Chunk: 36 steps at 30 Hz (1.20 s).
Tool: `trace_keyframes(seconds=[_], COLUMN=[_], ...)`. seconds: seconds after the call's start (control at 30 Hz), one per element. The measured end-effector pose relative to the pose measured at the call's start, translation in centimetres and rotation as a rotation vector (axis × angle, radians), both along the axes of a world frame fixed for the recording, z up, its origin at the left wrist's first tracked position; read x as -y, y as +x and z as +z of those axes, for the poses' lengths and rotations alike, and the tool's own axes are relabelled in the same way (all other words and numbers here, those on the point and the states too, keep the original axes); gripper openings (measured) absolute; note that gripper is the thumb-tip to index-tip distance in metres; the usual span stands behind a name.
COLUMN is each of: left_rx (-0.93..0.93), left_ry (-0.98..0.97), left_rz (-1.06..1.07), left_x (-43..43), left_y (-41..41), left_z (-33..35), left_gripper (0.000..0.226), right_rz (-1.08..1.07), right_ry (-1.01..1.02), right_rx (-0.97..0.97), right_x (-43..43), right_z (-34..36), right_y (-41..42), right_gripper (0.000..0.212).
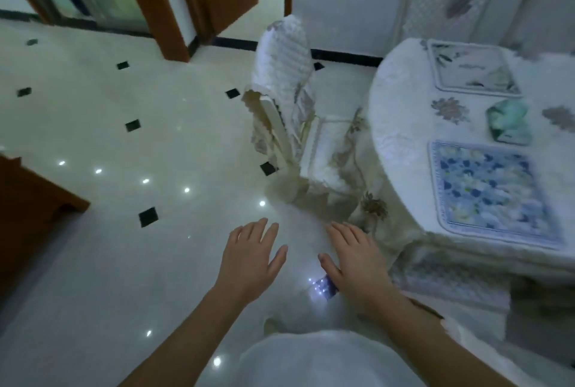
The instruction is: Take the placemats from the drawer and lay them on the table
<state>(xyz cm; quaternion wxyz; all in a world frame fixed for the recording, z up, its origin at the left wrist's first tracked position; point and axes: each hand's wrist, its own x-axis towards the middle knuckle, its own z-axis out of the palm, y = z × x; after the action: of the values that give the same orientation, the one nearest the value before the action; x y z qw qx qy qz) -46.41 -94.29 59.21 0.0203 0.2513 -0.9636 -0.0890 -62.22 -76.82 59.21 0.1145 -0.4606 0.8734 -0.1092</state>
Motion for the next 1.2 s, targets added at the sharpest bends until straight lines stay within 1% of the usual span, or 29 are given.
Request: trace_keyframes(seconds=[0.13, 0.27, 0.4, 0.5, 0.7, 0.83, 1.0, 1.1, 1.2], left_rx=[-0.039, -0.073, -0.062, -0.071, -0.062, -0.065, -0.036, 0.009, 0.053], left_ry=[-0.002, 0.000, -0.003, -0.009, -0.040, -0.031, -0.004, 0.011, 0.049], left_rz=[-0.243, -0.378, -0.377, -0.344, -0.249, -0.253, -0.342, -0.446, -0.584], left_x=[0.6, 0.2, 1.1, 2.2, 4.7, 6.1, 8.3, 9.2, 9.3], left_y=[-6.6, -11.8, -15.0, -16.0, -18.4, -21.2, -27.8, -32.8, -37.9], left_z=[-0.2, -0.3, -0.1, 0.2, 0.7, 1.1, 0.9, 0.8, 0.3], left_gripper=[0.054, 0.052, 0.052, 0.052, 0.050, 0.050, 0.051, 0.056, 0.063], right_rz=[-0.213, -0.360, -0.392, -0.333, -0.223, -0.238, -0.364, -0.502, -0.685], right_ry=[0.024, -0.008, -0.037, -0.072, -0.077, -0.098, -0.074, -0.012, -0.017], right_rx=[0.016, -0.007, 0.021, 0.036, 0.027, 0.044, 0.036, 0.034, 0.061], right_x=[-2.4, -3.3, -1.5, 1.1, 6.1, 7.7, 7.3, 6.0, 4.2], right_z=[0.7, 0.7, 0.2, 0.1, 0.2, 0.5, -0.4, -0.8, -1.1], right_y=[-2.1, -4.4, -7.8, -10.8, -16.8, -19.6, -22.5, -23.7, -24.3], right_gripper=[0.062, 0.057, 0.060, 0.061, 0.062, 0.064, 0.058, 0.061, 0.061])
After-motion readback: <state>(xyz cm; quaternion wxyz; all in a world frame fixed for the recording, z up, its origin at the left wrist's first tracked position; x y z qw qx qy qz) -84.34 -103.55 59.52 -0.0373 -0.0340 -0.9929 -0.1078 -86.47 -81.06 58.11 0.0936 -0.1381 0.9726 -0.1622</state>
